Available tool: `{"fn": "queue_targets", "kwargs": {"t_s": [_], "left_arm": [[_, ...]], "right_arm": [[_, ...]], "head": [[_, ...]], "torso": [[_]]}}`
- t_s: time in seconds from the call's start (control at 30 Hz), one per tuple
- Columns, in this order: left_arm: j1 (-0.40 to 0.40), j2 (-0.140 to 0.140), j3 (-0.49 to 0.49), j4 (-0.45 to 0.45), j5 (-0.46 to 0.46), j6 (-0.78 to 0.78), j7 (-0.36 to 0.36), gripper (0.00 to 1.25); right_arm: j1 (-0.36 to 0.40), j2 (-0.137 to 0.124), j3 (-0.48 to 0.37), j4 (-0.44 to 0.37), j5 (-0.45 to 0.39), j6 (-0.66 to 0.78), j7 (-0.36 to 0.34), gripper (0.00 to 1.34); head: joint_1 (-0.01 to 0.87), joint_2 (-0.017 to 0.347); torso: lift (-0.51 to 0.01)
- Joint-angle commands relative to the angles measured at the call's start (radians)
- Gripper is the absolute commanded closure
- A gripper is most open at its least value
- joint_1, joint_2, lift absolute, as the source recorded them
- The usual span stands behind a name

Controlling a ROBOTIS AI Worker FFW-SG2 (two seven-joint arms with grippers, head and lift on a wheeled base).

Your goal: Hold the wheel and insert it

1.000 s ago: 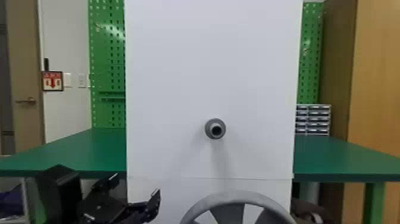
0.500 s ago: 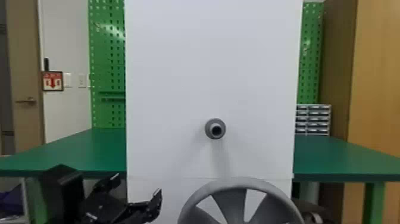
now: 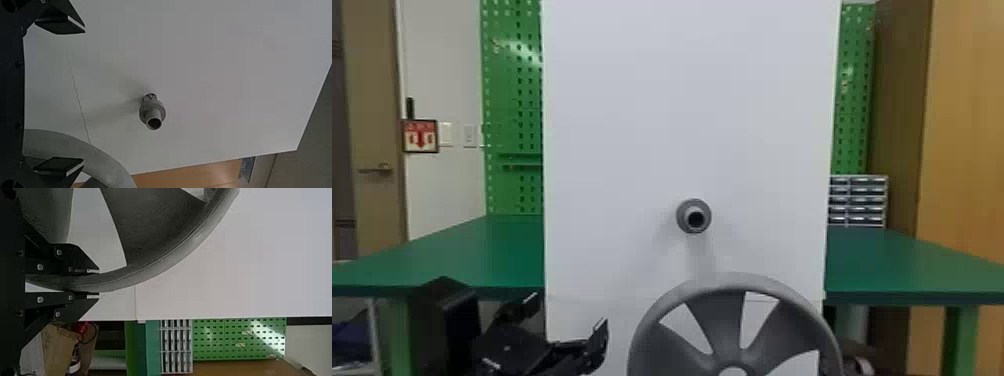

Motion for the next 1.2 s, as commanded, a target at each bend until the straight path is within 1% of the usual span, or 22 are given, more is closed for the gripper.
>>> {"fn": "queue_targets", "kwargs": {"t_s": [0.0,0.4,0.8,1.17], "left_arm": [[0.0,0.0,0.001,0.0,0.0,0.0,0.0,0.1],[0.0,0.0,0.001,0.0,0.0,0.0,0.0,0.1],[0.001,0.0,-0.002,0.0,-0.002,0.0,0.0,0.1],[0.001,0.0,-0.002,0.0,-0.003,0.0,0.0,0.1]], "right_arm": [[-0.02,0.0,0.005,-0.001,-0.004,0.006,0.0,1.17],[-0.074,-0.003,0.005,-0.012,-0.005,0.029,0.0,1.17],[-0.134,-0.006,0.011,-0.036,-0.01,0.112,0.0,1.17],[-0.169,-0.005,0.019,-0.06,-0.011,0.168,0.0,1.17]], "head": [[0.097,0.015],[0.097,0.015],[0.097,0.015],[0.097,0.015]], "torso": [[-0.442],[-0.442],[-0.442],[-0.442]]}}
